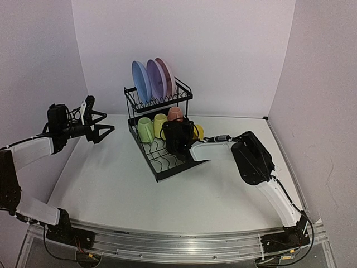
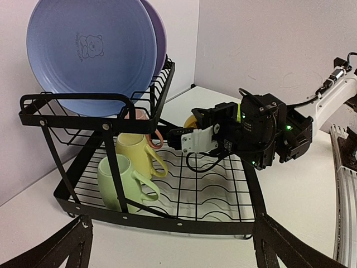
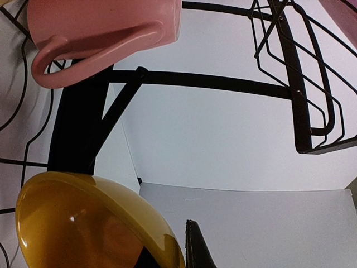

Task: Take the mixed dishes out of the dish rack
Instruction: Pick up the bowl from the dish rack.

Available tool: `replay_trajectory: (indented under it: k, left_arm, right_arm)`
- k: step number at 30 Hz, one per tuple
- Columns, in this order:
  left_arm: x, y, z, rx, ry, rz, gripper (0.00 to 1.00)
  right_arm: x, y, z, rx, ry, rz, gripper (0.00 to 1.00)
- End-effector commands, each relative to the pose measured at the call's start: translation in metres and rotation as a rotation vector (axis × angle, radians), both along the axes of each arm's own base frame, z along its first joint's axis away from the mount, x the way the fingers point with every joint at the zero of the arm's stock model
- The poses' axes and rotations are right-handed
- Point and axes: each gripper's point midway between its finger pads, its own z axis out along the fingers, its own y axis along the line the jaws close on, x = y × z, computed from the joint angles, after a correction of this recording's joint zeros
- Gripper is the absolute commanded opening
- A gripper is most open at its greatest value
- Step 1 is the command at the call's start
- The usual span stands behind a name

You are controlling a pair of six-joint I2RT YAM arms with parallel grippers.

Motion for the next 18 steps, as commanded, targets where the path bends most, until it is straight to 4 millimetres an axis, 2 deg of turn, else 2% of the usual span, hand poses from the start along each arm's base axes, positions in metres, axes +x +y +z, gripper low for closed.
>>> replay_trajectory:
  k: [1,5,10,13,14,15,16,18]
  left_arm:
    - [0.001,0.003,0.011,-0.002,-0.048,0.013,1.00]
    - [0.001,0.003,0.012,-0.004,-0.049,0.009,1.00]
    - [0.000,0.002,0.013,-0.007,-0.048,0.004,1.00]
    - [-0.002,0.001,0.012,-0.012,-0.043,-0.006,1.00]
    - [-0.002,0.001,0.013,-0.013,-0.043,-0.008,1.00]
    - [-0.003,0.001,0.013,-0.013,-0.044,-0.011,1.00]
    - [-0.003,0.000,0.013,-0.013,-0.045,-0.014,1.00]
    - [-0.005,0.001,0.013,-0.010,-0.047,-0.014,1.00]
  right_arm:
    - [-0.009,-0.015,0.077,0.135,-0.137,-0.048,0.00]
    - [-0.012,-0.035,0.101,0.218,-0.186,-0.080,0.00]
    - [-0.015,-0.070,0.127,0.284,-0.226,-0.124,0.00]
    - [-0.022,-0.081,0.122,0.343,-0.137,-0.092,0.00]
    - [-0.026,-0.089,0.111,0.483,-0.085,-0.096,0.00]
    - [-0.034,-0.105,0.101,0.584,0.033,-0.126,0.00]
    - [-0.042,-0.124,0.096,0.763,0.084,-0.201,0.00]
    - [-0.051,-0.155,0.086,1.011,0.115,-0.313,0.00]
